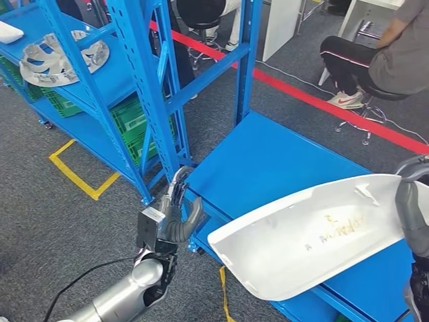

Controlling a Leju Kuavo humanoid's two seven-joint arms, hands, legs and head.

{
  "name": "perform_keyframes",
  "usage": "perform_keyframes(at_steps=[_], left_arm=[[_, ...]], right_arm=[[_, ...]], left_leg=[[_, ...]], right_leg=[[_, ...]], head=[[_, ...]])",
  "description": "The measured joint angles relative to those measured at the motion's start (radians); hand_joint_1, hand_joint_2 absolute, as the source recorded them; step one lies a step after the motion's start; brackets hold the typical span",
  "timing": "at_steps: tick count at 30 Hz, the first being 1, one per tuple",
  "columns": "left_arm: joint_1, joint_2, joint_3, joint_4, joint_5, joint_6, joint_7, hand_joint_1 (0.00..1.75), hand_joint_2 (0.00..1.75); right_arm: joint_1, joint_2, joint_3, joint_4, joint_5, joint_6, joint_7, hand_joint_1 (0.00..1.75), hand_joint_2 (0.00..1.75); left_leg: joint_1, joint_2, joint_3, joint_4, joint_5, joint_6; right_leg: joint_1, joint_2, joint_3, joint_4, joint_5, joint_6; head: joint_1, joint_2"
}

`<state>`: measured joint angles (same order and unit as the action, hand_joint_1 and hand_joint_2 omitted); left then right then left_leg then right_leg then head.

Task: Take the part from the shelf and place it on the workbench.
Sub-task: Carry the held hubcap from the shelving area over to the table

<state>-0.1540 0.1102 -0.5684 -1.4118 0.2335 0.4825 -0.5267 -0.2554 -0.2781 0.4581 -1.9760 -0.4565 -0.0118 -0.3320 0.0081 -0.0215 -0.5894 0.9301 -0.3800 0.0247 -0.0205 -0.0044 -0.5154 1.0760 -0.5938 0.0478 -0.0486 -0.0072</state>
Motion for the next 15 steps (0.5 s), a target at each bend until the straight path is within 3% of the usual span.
perform_keyframes(at_steps=[2,3,4,5,7,9,11,13,15], left_arm=[[0.0,-0.001,0.0,0.0,0.0,-0.001,0.0,0.0,1.75],[0.001,-0.001,0.0,0.0,0.0,-0.001,0.0,0.0,1.75],[0.002,-0.001,0.0,0.0,0.001,-0.001,0.0,0.0,1.75],[0.002,-0.001,0.0,0.0,0.001,-0.001,0.0,0.0,1.75],[0.001,-0.002,0.0,0.0,0.001,-0.004,0.0,0.0,1.75],[-0.002,-0.003,0.0,0.0,0.001,-0.01,-0.001,0.0,1.75],[-0.003,-0.004,0.0,0.0,0.002,-0.016,-0.002,0.0,1.75],[-0.005,-0.004,0.0,0.001,0.002,-0.019,-0.002,0.0,1.75],[-0.009,-0.004,0.0,0.001,0.003,-0.019,-0.003,0.0,1.75]], right_arm=[[0.006,0.0,0.004,0.004,-0.001,0.0,0.0,1.75,1.75],[0.009,0.0,0.006,0.006,-0.001,0.0,0.0,1.75,1.75],[0.01,0.0,0.008,0.008,-0.001,0.0,0.0,1.75,1.75],[0.011,0.0,0.01,0.009,-0.001,0.0,0.0,1.75,1.75],[0.012,0.0,0.012,0.011,-0.001,0.0,-0.001,1.75,1.75],[0.016,0.0,0.014,0.014,-0.001,0.0,-0.002,1.75,1.75],[0.02,0.0,0.015,0.016,-0.001,0.0,-0.003,1.75,1.75],[0.019,0.0,0.017,0.016,-0.001,0.0,-0.005,1.75,1.75],[0.019,0.0,0.017,0.016,-0.001,0.0,-0.006,1.75,1.75]], left_leg=[[0.001,-0.01,0.0,0.0,-0.002,0.001],[0.002,-0.016,0.001,0.001,-0.003,-0.001],[0.004,-0.025,0.002,0.002,-0.004,-0.004],[0.006,-0.033,0.004,0.006,-0.007,-0.008],[0.01,-0.051,0.002,0.018,-0.013,-0.022],[0.01,-0.068,-0.009,0.027,-0.011,-0.039],[0.012,-0.083,-0.018,0.025,-0.004,-0.054],[0.011,-0.057,-0.032,0.05,-0.016,-0.063],[0.008,-0.009,-0.083,0.156,-0.068,-0.067]], right_leg=[[-0.003,0.001,-0.078,0.138,-0.043,0.006],[-0.006,0.001,-0.098,0.162,-0.037,0.009],[-0.009,0.002,-0.098,0.143,-0.009,0.011],[-0.014,0.005,-0.078,0.085,0.034,0.014],[-0.024,0.039,-0.025,-0.052,0.101,0.022],[-0.025,0.066,0.001,-0.108,0.113,0.017],[-0.021,0.056,0.001,-0.106,0.113,0.001],[-0.021,0.039,0.002,-0.108,0.117,-0.014],[-0.016,0.018,0.003,-0.11,0.118,-0.028]], head=[[0.003,0.0],[0.003,0.0],[0.003,0.0],[0.003,0.0],[0.006,0.0],[0.006,0.0],[0.003,0.0],[-0.003,0.0],[-0.011,0.0]])
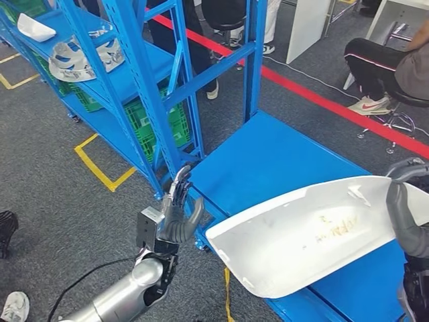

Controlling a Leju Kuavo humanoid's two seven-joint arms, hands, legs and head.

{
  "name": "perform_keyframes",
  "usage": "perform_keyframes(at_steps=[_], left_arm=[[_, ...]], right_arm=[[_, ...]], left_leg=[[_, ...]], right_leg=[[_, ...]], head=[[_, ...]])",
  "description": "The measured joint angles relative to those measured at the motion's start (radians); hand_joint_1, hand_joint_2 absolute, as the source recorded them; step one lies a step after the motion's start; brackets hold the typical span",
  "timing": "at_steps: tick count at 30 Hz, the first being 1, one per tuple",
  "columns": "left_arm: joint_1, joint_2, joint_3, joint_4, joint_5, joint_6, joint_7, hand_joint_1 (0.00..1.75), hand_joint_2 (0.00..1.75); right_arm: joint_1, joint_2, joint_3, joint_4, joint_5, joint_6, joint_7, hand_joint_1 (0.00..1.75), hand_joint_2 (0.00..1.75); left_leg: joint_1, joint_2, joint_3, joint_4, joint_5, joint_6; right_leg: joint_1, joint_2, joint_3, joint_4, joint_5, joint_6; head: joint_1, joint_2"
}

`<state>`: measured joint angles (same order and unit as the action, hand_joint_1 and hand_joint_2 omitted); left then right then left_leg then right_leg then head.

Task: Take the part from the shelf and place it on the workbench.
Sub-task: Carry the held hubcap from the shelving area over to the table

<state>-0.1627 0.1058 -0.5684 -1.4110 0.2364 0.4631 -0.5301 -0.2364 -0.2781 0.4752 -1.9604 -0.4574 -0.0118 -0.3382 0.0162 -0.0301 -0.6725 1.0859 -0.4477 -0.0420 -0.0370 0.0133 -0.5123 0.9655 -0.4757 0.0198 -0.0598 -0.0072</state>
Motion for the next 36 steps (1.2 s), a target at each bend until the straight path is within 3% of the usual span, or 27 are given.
perform_keyframes(at_steps=[2,3,4,6,8,9,11,12,14,16,18,19,20,22,23,25,27,29,31,33,34,35,36], left_arm=[[-0.001,-0.001,0.0,0.001,0.001,-0.001,0.0,0.0,1.75],[0.0,-0.001,0.0,0.002,0.001,-0.001,-0.001,0.0,1.75],[0.0,-0.001,0.0,0.003,0.001,-0.002,-0.001,0.0,1.75],[-0.001,-0.001,0.0,0.004,0.002,-0.002,-0.002,0.0,1.75],[-0.004,-0.002,0.0,0.004,0.004,-0.004,-0.004,0.0,1.75],[-0.006,-0.003,0.0,0.005,0.004,-0.005,-0.006,0.0,1.75],[-0.007,-0.003,0.0,0.005,0.005,-0.007,-0.007,0.0,1.75],[-0.007,-0.004,0.0,0.005,0.005,-0.007,-0.007,0.0,1.75],[-0.008,-0.005,0.0,0.005,0.005,-0.008,-0.008,0.0,1.75],[-0.009,-0.008,0.0,0.005,0.005,-0.008,-0.008,0.0,1.75],[-0.008,-0.01,0.0,0.006,0.005,-0.009,-0.008,0.0,1.75],[-0.008,-0.01,0.0,0.007,0.005,-0.009,-0.008,0.0,1.75],[-0.007,-0.01,0.0,0.008,0.005,-0.009,-0.009,0.0,1.75],[-0.007,-0.011,0.0,0.008,0.005,-0.009,-0.01,0.0,1.75],[-0.008,-0.012,0.0,0.008,0.005,-0.009,-0.012,0.0,1.75],[-0.008,-0.012,0.0,0.008,0.005,-0.009,-0.015,0.0,1.75],[-0.005,-0.012,0.0,0.008,0.004,-0.008,-0.017,0.0,1.75],[-0.004,-0.012,0.0,0.007,0.002,-0.004,-0.018,0.0,1.75],[-0.004,-0.012,0.001,0.007,-0.001,-0.001,-0.017,0.0,1.75],[-0.001,-0.011,0.001,0.007,-0.003,0.004,-0.014,0.0,1.75],[0.002,-0.011,0.001,0.006,-0.004,0.006,-0.011,0.0,1.75],[0.004,-0.01,0.001,0.006,-0.004,0.009,-0.009,0.0,1.75],[0.006,-0.009,0.001,0.005,-0.005,0.012,-0.006,0.0,1.75]], right_arm=[[0.003,0.0,0.001,0.0,0.0,0.0,0.0,1.75,1.75],[0.004,0.0,0.002,0.001,0.001,0.0,0.0,1.75,1.75],[0.004,0.0,0.003,0.001,0.001,0.0,0.0,1.75,1.75],[0.003,0.0,0.004,0.001,0.002,0.0,0.0,1.75,1.75],[0.003,0.001,0.005,0.001,0.002,0.0,0.0,1.75,1.75],[0.003,0.002,0.005,0.001,0.002,0.0,0.0,1.75,1.75],[0.002,0.002,0.005,0.002,0.002,0.0,0.0,1.75,1.75],[0.002,0.002,0.005,0.002,0.002,0.0,0.0,1.75,1.75],[0.001,0.002,0.005,0.002,0.002,0.0,-0.001,1.75,1.75],[0.003,0.002,0.005,0.002,0.002,-0.001,-0.001,1.75,1.75],[0.006,0.002,0.005,0.003,0.002,-0.002,0.0,1.75,1.75],[0.007,0.002,0.005,0.004,0.002,-0.003,0.0,1.75,1.75],[0.007,0.002,0.006,0.004,0.002,-0.003,0.0,1.75,1.75],[0.007,0.002,0.006,0.005,0.002,-0.003,0.0,1.75,1.75],[0.007,0.002,0.006,0.005,0.002,-0.003,0.0,1.75,1.75],[0.007,0.002,0.007,0.007,0.002,-0.003,0.0,1.75,1.75],[0.004,0.002,0.009,0.009,0.002,-0.003,0.0,1.75,1.75],[-0.002,0.002,0.01,0.009,0.003,-0.004,0.0,1.75,1.75],[-0.006,0.002,0.01,0.01,0.003,-0.004,0.0,1.75,1.75],[-0.006,0.002,0.011,0.012,0.001,-0.002,0.0,1.75,1.75],[-0.007,0.003,0.011,0.015,0.0,0.001,0.0,1.75,1.75],[-0.007,0.005,0.011,0.018,-0.002,0.005,0.0,1.75,1.75],[-0.008,0.006,0.012,0.021,-0.004,0.009,-0.001,1.75,1.75]], left_leg=[[0.0,0.018,-0.073,0.14,-0.053,0.0],[-0.001,0.02,-0.093,0.175,-0.059,0.002],[-0.001,0.021,-0.092,0.171,-0.047,0.007],[-0.009,0.037,-0.03,0.05,0.015,0.024],[-0.027,0.075,0.037,-0.08,0.055,0.045],[-0.034,0.087,0.051,-0.111,0.059,0.052],[-0.039,0.076,0.053,-0.122,0.057,0.058],[-0.037,0.067,0.056,-0.127,0.059,0.061],[-0.029,0.049,0.065,-0.139,0.062,0.068],[-0.025,0.03,0.07,-0.142,0.062,0.073],[-0.025,0.009,0.071,-0.141,0.061,0.075],[-0.024,-0.003,0.073,-0.14,0.06,0.074],[-0.023,-0.015,0.075,-0.138,0.059,0.073],[-0.021,-0.039,0.076,-0.132,0.054,0.066],[-0.02,-0.05,0.073,-0.126,0.053,0.061],[-0.018,-0.069,0.061,-0.122,0.056,0.05],[-0.016,-0.081,0.053,-0.122,0.061,0.038],[-0.018,-0.049,0.037,-0.088,0.041,0.027],[-0.017,0.0,-0.02,0.024,-0.014,0.016],[-0.012,0.017,-0.089,0.153,-0.058,0.009],[-0.01,0.019,-0.103,0.177,-0.058,0.008],[-0.008,0.022,-0.097,0.16,-0.041,0.008],[-0.008,0.027,-0.068,0.104,-0.01,0.01]], right_leg=[[0.009,-0.022,-0.001,0.0,-0.002,-0.009],[0.013,-0.033,-0.001,0.0,-0.003,-0.011],[0.016,-0.043,0.0,0.0,-0.004,-0.013],[0.022,-0.06,0.004,0.0,-0.008,-0.015],[0.029,-0.076,0.007,0.0,-0.013,-0.012],[0.03,-0.084,0.009,0.0,-0.016,-0.009],[0.032,-0.101,0.013,-0.004,-0.021,-0.001],[0.03,-0.098,0.015,-0.003,-0.026,0.004],[0.028,-0.064,-0.002,0.042,-0.058,0.012],[0.025,-0.026,-0.063,0.169,-0.118,0.017],[0.025,-0.017,-0.127,0.286,-0.151,0.021],[0.024,-0.017,-0.139,0.295,-0.139,0.022],[0.022,-0.014,-0.129,0.259,-0.104,0.023],[0.014,0.012,-0.076,0.123,-0.023,0.025],[0.01,0.032,-0.051,0.061,0.0,0.024],[0.01,0.059,-0.03,0.018,0.003,0.017],[0.012,0.045,-0.024,0.011,0.006,0.005],[0.01,0.023,-0.016,0.003,0.01,-0.007],[0.011,0.0,-0.013,-0.001,0.01,-0.017],[0.015,-0.025,-0.013,-0.001,0.008,-0.022],[0.016,-0.037,-0.012,-0.001,0.007,-0.023],[0.016,-0.048,-0.012,-0.001,0.006,-0.023],[0.017,-0.058,-0.01,-0.001,0.004,-0.022]], head=[[-0.005,0.0],[-0.006,0.0],[-0.007,0.0],[-0.01,0.0],[-0.009,0.0],[-0.008,0.0],[-0.007,0.0],[-0.007,0.0],[-0.003,0.0],[0.005,0.0],[0.008,0.0],[0.008,0.0],[0.008,0.0],[0.01,0.0],[0.01,0.0],[0.012,0.0],[0.01,0.0],[0.004,0.0],[-0.003,0.0],[-0.006,0.0],[-0.007,0.0],[-0.008,0.0],[-0.009,0.0]])
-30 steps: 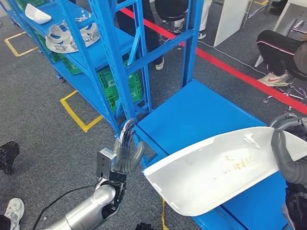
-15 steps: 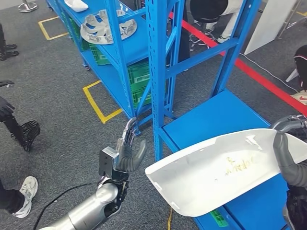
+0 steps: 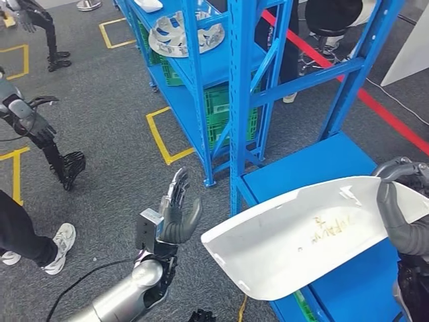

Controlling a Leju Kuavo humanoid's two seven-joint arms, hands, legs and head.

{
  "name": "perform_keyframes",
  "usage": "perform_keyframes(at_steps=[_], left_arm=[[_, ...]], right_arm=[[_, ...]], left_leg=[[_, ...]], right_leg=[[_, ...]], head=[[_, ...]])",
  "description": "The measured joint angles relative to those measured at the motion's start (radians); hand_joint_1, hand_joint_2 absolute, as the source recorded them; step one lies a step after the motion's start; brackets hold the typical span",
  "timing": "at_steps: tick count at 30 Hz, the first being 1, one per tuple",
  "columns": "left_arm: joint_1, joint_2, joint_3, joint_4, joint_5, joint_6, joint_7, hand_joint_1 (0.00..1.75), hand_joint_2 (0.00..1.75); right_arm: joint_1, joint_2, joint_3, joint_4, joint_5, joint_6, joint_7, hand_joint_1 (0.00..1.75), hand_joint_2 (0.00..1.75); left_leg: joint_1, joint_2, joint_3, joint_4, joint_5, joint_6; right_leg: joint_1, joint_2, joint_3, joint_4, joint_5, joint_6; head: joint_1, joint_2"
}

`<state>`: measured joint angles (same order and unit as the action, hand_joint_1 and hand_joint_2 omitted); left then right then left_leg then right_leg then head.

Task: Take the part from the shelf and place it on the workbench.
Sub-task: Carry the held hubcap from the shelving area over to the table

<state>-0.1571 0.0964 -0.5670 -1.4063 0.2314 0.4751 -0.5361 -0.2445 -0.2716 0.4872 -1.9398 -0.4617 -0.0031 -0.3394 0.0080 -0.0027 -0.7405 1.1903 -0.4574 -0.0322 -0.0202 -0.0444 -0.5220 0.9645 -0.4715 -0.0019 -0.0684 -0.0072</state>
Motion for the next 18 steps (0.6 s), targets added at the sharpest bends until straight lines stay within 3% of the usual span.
perform_keyframes(at_steps=[2,3,4,6,8,9,11,12,13,14,15,17,18], left_arm=[[0.0,0.001,0.001,-0.004,-0.001,0.003,0.003,0.0,1.75],[-0.001,0.002,0.001,-0.007,-0.002,0.005,0.004,0.0,1.75],[-0.001,0.002,0.001,-0.01,-0.003,0.006,0.005,0.0,1.75],[0.0,0.004,0.002,-0.014,-0.005,0.007,0.006,0.0,1.75],[0.0,0.006,0.002,-0.018,-0.005,0.007,0.006,0.0,1.75],[-0.001,0.006,0.002,-0.021,-0.006,0.007,0.007,0.0,1.75],[-0.002,0.006,0.002,-0.022,-0.006,0.007,0.008,0.0,1.75],[-0.001,0.006,0.002,-0.023,-0.006,0.007,0.009,0.0,1.75],[-0.001,0.006,0.002,-0.023,-0.006,0.007,0.009,0.0,1.75],[0.0,0.006,0.002,-0.023,-0.006,0.007,0.009,0.0,1.75],[0.0,0.006,0.002,-0.023,-0.006,0.007,0.01,0.0,1.75],[0.0,0.006,0.002,-0.023,-0.005,0.007,0.01,0.0,1.75],[-0.001,0.006,0.002,-0.023,-0.006,0.007,0.01,0.0,1.75]], right_arm=[[-0.003,0.004,0.001,0.005,-0.002,0.006,-0.003,1.75,1.75],[-0.005,0.005,0.002,0.008,-0.002,0.009,-0.004,1.75,1.75],[-0.007,0.006,0.003,0.01,-0.003,0.012,-0.006,1.75,1.75],[-0.012,0.009,0.005,0.015,-0.003,0.014,-0.007,1.75,1.75],[-0.014,0.01,0.006,0.019,-0.003,0.015,-0.008,1.75,1.75],[-0.015,0.01,0.006,0.021,-0.003,0.015,-0.009,1.75,1.75],[-0.015,0.011,0.006,0.024,-0.003,0.015,-0.009,1.75,1.75],[-0.014,0.011,0.006,0.027,-0.003,0.015,-0.009,1.75,1.75],[-0.013,0.011,0.006,0.029,-0.003,0.015,-0.009,1.75,1.75],[-0.013,0.011,0.006,0.032,-0.003,0.016,-0.009,1.75,1.75],[-0.013,0.011,0.006,0.034,-0.003,0.016,-0.009,1.75,1.75],[-0.013,0.011,0.006,0.037,-0.003,0.016,-0.009,1.75,1.75],[-0.014,0.011,0.006,0.038,-0.003,0.016,-0.009,1.75,1.75]], left_leg=[[-0.005,0.03,0.079,-0.146,0.055,0.008],[-0.008,0.04,0.105,-0.196,0.069,0.014],[-0.012,0.045,0.118,-0.221,0.072,0.02],[-0.016,0.027,0.12,-0.229,0.071,0.032],[-0.012,0.01,0.127,-0.237,0.073,0.043],[-0.009,0.002,0.131,-0.241,0.075,0.049],[-0.008,-0.015,0.134,-0.242,0.074,0.056],[-0.009,-0.026,0.134,-0.242,0.074,0.057],[-0.009,-0.037,0.135,-0.241,0.073,0.058],[-0.009,-0.049,0.136,-0.241,0.073,0.058],[-0.009,-0.062,0.139,-0.24,0.072,0.057],[-0.01,-0.086,0.141,-0.236,0.07,0.052],[-0.01,-0.098,0.139,-0.233,0.07,0.048]], right_leg=[[0.004,-0.016,0.004,0.001,-0.006,0.005],[0.007,-0.024,0.007,0.001,-0.009,0.01],[0.01,-0.031,0.009,0.0,-0.012,0.014],[0.011,-0.046,0.015,-0.004,-0.017,0.024],[0.006,-0.031,0.01,0.017,-0.037,0.033],[0.004,-0.012,-0.007,0.056,-0.06,0.036],[0.001,0.029,-0.076,0.198,-0.125,0.039],[0.001,0.037,-0.112,0.267,-0.148,0.041],[0.001,0.04,-0.137,0.307,-0.153,0.042],[0.001,0.042,-0.141,0.304,-0.135,0.041],[0.0,0.045,-0.125,0.258,-0.099,0.04],[-0.003,0.077,-0.064,0.112,-0.02,0.037],[-0.005,0.095,-0.037,0.055,0.0,0.034]], head=[[-0.003,0.0],[-0.002,0.0],[-0.001,0.0],[0.003,0.0],[0.005,0.0],[0.009,0.0],[0.016,0.0],[0.018,0.0],[0.019,0.0],[0.019,0.0],[0.019,0.0],[0.02,0.0],[0.02,0.0]])
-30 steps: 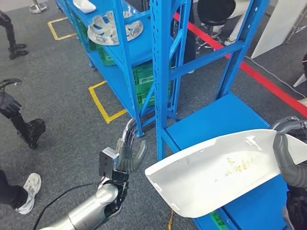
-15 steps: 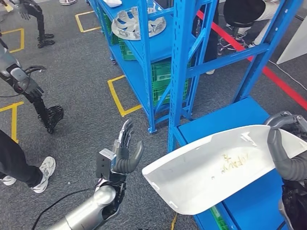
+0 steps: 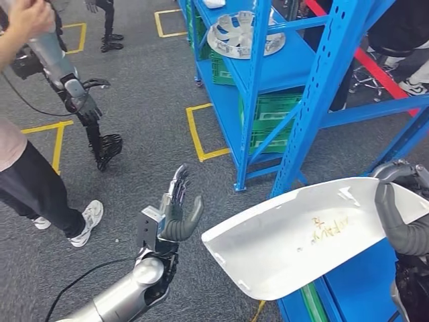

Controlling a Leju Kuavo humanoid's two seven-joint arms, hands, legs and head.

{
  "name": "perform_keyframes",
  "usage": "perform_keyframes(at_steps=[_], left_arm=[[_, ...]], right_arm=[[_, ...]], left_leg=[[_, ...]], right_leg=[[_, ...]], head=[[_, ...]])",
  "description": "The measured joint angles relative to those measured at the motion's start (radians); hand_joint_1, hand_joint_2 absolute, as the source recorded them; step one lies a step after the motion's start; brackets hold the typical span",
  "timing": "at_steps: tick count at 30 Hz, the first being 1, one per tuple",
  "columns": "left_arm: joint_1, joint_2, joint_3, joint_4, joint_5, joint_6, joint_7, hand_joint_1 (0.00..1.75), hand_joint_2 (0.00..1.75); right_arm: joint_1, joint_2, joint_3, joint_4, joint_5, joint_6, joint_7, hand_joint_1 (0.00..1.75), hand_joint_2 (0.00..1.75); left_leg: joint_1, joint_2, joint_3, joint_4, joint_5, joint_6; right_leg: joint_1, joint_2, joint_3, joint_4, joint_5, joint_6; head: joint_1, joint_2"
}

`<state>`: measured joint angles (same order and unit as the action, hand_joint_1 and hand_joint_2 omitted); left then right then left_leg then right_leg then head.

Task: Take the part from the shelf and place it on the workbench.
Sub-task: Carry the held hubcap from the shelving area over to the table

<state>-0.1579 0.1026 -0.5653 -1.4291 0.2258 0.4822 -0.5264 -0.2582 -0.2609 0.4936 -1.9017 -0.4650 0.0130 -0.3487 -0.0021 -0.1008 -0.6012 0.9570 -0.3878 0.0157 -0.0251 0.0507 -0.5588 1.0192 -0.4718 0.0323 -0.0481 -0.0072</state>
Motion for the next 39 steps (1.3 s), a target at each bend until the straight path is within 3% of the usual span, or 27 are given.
perform_keyframes(at_steps=[2,3,4,6,8,10,11,12,14,16,17,19,21,23,25,26,27,28,30,32,34,35,36,38,39], left_arm=[[0.0,0.0,0.0,0.0,0.0,0.0,0.0,0.0,1.75],[0.001,0.001,0.0,0.0,0.0,0.0,0.0,0.0,1.75],[0.002,0.002,0.0,-0.001,0.0,0.0,0.0,0.0,1.75],[0.001,0.004,0.0,-0.002,0.0,0.0,0.0,0.0,1.75],[0.0,0.005,0.0,-0.002,0.0,0.0,0.0,0.0,1.75],[0.002,0.005,0.0,-0.002,0.0,0.0,0.0,0.0,1.75],[0.004,0.005,0.0,-0.002,0.0,0.0,0.0,0.0,1.75],[0.004,0.005,0.0,-0.002,0.0,0.0,0.0,0.0,1.75],[0.003,0.006,0.0,-0.002,0.0,0.0,0.0,0.0,1.75],[0.0,0.007,0.0,-0.003,0.0,0.0,0.001,0.0,1.75],[-0.001,0.007,0.0,-0.003,0.0,0.0,0.001,0.0,1.75],[-0.001,0.008,0.0,-0.004,0.0,-0.002,0.002,0.0,1.75],[-0.004,0.008,0.0,-0.006,0.001,-0.004,0.003,0.0,1.75],[-0.009,0.007,0.0,-0.007,0.001,-0.007,0.005,0.0,1.75],[-0.009,0.005,0.0,-0.007,0.002,-0.007,0.007,0.0,1.75],[-0.009,0.005,0.0,-0.007,0.002,-0.008,0.008,0.0,1.75],[-0.009,0.005,0.0,-0.007,0.003,-0.008,0.009,0.0,1.75],[-0.009,0.004,0.0,-0.007,0.003,-0.008,0.009,0.0,1.75],[-0.009,0.003,0.0,-0.007,0.006,-0.009,0.009,0.0,1.75],[-0.011,0.001,0.0,-0.007,0.008,-0.009,0.008,0.0,1.75],[-0.01,0.0,0.0,-0.007,0.009,-0.009,0.007,0.0,1.75],[-0.01,0.001,0.0,-0.007,0.01,-0.009,0.006,0.0,1.75],[-0.01,0.001,0.0,-0.007,0.01,-0.009,0.005,0.0,1.75],[-0.012,0.001,0.0,-0.007,0.012,-0.008,0.001,0.0,1.75],[-0.012,0.001,0.0,-0.007,0.013,-0.008,0.0,0.0,1.75]], right_arm=[[0.0,0.0,0.0,0.002,0.0,0.0,0.0,1.75,1.75],[-0.001,0.0,0.0,0.003,0.0,0.0,0.0,1.75,1.75],[-0.002,0.001,0.001,0.004,0.0,0.0,0.001,1.75,1.75],[-0.004,0.003,0.001,0.004,0.0,0.0,0.0,1.75,1.75],[-0.005,0.004,0.001,0.006,0.0,0.0,0.0,1.75,1.75],[-0.004,0.004,0.001,0.009,0.0,0.0,0.0,1.75,1.75],[-0.004,0.005,0.002,0.01,0.0,0.0,0.0,1.75,1.75],[-0.004,0.005,0.002,0.011,0.0,0.0,0.0,1.75,1.75],[-0.004,0.007,0.001,0.012,-0.001,0.0,0.0,1.75,1.75],[-0.006,0.007,0.001,0.012,-0.003,0.001,0.0,1.75,1.75],[-0.006,0.007,0.001,0.013,-0.004,0.002,0.0,1.75,1.75],[-0.006,0.007,0.001,0.013,-0.006,0.003,0.0,1.75,1.75],[-0.006,0.007,0.001,0.014,-0.008,0.003,-0.001,1.75,1.75],[-0.004,0.007,0.001,0.015,-0.011,0.001,-0.001,1.75,1.75],[0.001,0.007,0.001,0.017,-0.012,0.001,-0.001,1.75,1.75],[0.002,0.007,0.001,0.018,-0.013,0.0,-0.001,1.75,1.75],[0.003,0.007,0.001,0.019,-0.013,0.0,-0.001,1.75,1.75],[0.003,0.007,0.001,0.019,-0.013,0.0,-0.001,1.75,1.75],[0.003,0.007,0.001,0.019,-0.014,0.0,-0.001,1.75,1.75],[0.004,0.007,0.001,0.02,-0.015,-0.002,-0.001,1.75,1.75],[0.003,0.007,0.002,0.02,-0.016,-0.003,-0.001,1.75,1.75],[0.002,0.008,0.002,0.02,-0.016,-0.003,-0.001,1.75,1.75],[0.001,0.008,0.002,0.02,-0.016,-0.003,-0.001,1.75,1.75],[-0.001,0.008,0.003,0.021,-0.017,-0.002,-0.001,1.75,1.75],[-0.001,0.008,0.003,0.022,-0.018,-0.002,-0.001,1.75,1.75]], left_leg=[[0.001,-0.021,-0.008,0.001,0.004,-0.012],[0.003,-0.031,-0.011,-0.001,0.008,-0.018],[0.003,-0.028,-0.013,0.001,0.008,-0.024],[0.0,0.019,-0.035,0.046,-0.02,-0.032],[0.001,0.074,-0.097,0.171,-0.083,-0.039],[0.007,0.088,-0.158,0.289,-0.123,-0.045],[0.01,0.091,-0.164,0.299,-0.118,-0.047],[0.011,0.095,-0.147,0.265,-0.095,-0.047],[0.01,0.128,-0.067,0.117,-0.033,-0.043],[0.003,0.157,-0.011,0.012,-0.004,-0.032],[-0.002,0.159,-0.004,-0.004,-0.004,-0.026],[-0.004,0.134,-0.003,-0.007,-0.002,-0.014],[0.001,0.112,0.004,-0.015,0.001,-0.004],[0.003,0.091,0.009,-0.018,0.002,0.005],[0.002,0.067,0.01,-0.017,0.001,0.009],[0.002,0.053,0.01,-0.016,0.0,0.009],[0.002,0.039,0.011,-0.014,0.0,0.009],[0.002,0.024,0.013,-0.012,-0.002,0.007],[0.003,-0.003,0.012,-0.006,-0.005,0.001],[0.005,-0.026,0.003,-0.001,-0.004,-0.009],[0.008,-0.047,-0.006,-0.003,0.003,-0.021],[0.008,-0.036,-0.009,0.001,0.001,-0.026],[0.006,-0.01,-0.018,0.017,-0.009,-0.03],[0.003,0.062,-0.066,0.114,-0.061,-0.036],[0.004,0.082,-0.103,0.185,-0.093,-0.04]], right_leg=[[0.001,0.017,0.023,-0.043,0.004,-0.006],[0.003,0.008,0.027,-0.047,0.004,-0.01],[0.003,-0.004,0.029,-0.051,0.008,-0.015],[0.001,-0.028,0.035,-0.061,0.014,-0.028],[0.004,-0.053,0.036,-0.066,0.015,-0.036],[0.008,-0.079,0.035,-0.065,0.014,-0.039],[0.009,-0.092,0.034,-0.065,0.013,-0.039],[0.009,-0.104,0.035,-0.065,0.012,-0.038],[0.01,-0.125,0.039,-0.065,0.008,-0.033],[0.014,-0.142,0.044,-0.065,0.002,-0.024],[0.017,-0.15,0.046,-0.065,-0.001,-0.02],[0.015,-0.164,0.05,-0.066,-0.007,-0.009],[0.01,-0.133,0.04,-0.033,-0.033,0.001],[0.006,-0.077,-0.015,0.084,-0.091,0.005],[0.006,-0.056,-0.086,0.218,-0.135,0.008],[0.006,-0.054,-0.104,0.243,-0.131,0.008],[0.005,-0.053,-0.103,0.226,-0.107,0.008],[0.004,-0.048,-0.082,0.17,-0.067,0.007],[-0.002,-0.006,-0.023,0.027,0.0,0.004],[-0.004,0.028,0.011,-0.041,0.016,0.0],[-0.001,0.014,0.018,-0.048,0.017,-0.008],[-0.001,0.002,0.02,-0.052,0.02,-0.013],[-0.001,-0.011,0.023,-0.057,0.022,-0.02],[0.001,-0.04,0.027,-0.065,0.026,-0.029],[0.003,-0.055,0.027,-0.065,0.026,-0.032]], head=[[0.0,0.0],[-0.002,0.0],[-0.002,0.0],[-0.01,0.0],[-0.017,0.0],[-0.019,0.0],[-0.019,0.0],[-0.019,0.0],[-0.022,0.0],[-0.022,0.0],[-0.02,0.0],[-0.017,0.0],[-0.013,0.0],[-0.006,0.0],[-0.002,0.0],[-0.001,0.0],[-0.001,0.0],[-0.001,0.0],[0.0,0.0],[0.0,0.0],[-0.001,0.0],[-0.002,0.0],[-0.006,0.0],[-0.014,0.0],[-0.018,0.0]])
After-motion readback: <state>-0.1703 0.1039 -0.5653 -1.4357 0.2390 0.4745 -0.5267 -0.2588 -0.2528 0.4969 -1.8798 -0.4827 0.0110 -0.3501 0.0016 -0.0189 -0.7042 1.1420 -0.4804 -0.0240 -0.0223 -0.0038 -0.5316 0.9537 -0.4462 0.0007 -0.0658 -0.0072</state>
